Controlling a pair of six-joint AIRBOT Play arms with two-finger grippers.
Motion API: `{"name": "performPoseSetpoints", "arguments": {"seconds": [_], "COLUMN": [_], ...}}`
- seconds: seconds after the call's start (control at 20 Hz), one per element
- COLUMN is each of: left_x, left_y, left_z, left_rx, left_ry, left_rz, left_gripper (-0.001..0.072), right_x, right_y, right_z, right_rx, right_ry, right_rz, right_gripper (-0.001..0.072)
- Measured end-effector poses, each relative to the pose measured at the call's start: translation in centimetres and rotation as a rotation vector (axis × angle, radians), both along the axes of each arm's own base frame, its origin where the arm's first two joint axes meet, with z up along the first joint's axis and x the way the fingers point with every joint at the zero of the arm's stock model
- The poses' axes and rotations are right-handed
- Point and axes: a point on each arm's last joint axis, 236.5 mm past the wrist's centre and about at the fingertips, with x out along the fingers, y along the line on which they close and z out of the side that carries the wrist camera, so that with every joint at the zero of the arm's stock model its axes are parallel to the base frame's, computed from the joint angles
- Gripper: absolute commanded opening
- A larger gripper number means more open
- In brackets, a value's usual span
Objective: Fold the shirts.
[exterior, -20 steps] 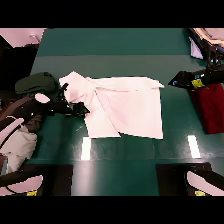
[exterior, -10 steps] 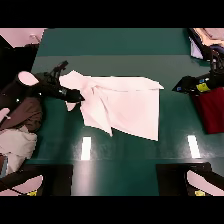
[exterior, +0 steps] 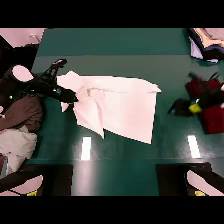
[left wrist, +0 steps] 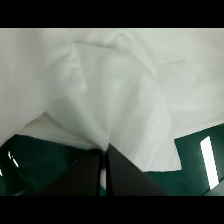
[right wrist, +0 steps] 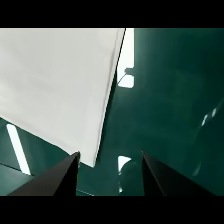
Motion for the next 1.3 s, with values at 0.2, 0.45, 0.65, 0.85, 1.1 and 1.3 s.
{"name": "performPoseSetpoints", "arguments": {"seconds": [0.2, 0.45, 0.65, 0.85, 1.1, 1.3], "left_x": [-0.1, -0.1, -0.3, -1.1, -2.5, -3.5], "left_y": [-0.2, -0.7, -0.9, -1.0, 0.1, -0.3], "left_z": [0.1, 0.5, 0.6, 0.7, -0.3, -3.0], "left_rx": [-0.008, -0.036, -0.050, -0.046, 0.013, -0.016], "left_ry": [0.006, 0.009, 0.017, 0.039, 0.075, 0.125], "left_rz": [0.001, 0.005, 0.005, -0.016, -0.046, -0.010], "left_gripper": [0.0024, 0.0025, 0.0024, 0.0025, 0.0024, 0.0025], "right_x": [-4.2, -6.8, -6.8, -4.9, -3.1, -2.7], "right_y": [3.1, 6.9, 8.9, 8.6, -0.3, -4.6], "right_z": [-5.3, -8.4, -9.6, -8.4, -4.1, -0.5], "right_rx": [0.115, 0.176, 0.170, 0.097, -0.163, -0.193], "right_ry": [0.079, 0.084, 0.069, -0.002, -0.075, -0.152], "right_rz": [-0.088, -0.114, -0.068, 0.030, 0.009, -0.106], "right_gripper": [0.0450, 0.0424, 0.0013, 0.0012, 0.0012, 0.0012]}}
